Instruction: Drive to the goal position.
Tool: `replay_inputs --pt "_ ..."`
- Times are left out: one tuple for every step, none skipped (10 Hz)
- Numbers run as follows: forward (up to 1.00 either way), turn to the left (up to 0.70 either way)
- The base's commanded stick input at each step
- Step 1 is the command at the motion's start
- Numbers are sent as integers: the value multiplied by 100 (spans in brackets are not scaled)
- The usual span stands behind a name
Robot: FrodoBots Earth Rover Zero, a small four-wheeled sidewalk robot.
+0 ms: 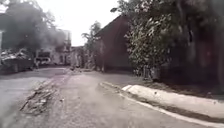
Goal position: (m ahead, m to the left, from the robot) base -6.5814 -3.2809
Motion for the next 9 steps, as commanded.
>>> replay_inputs --pt "100 0" --pt "100 0" --pt "100 0" --pt "100 0" --pt "100 0" --pt "100 6" --pt "100 27" --pt "100 27" --pt "100 0"
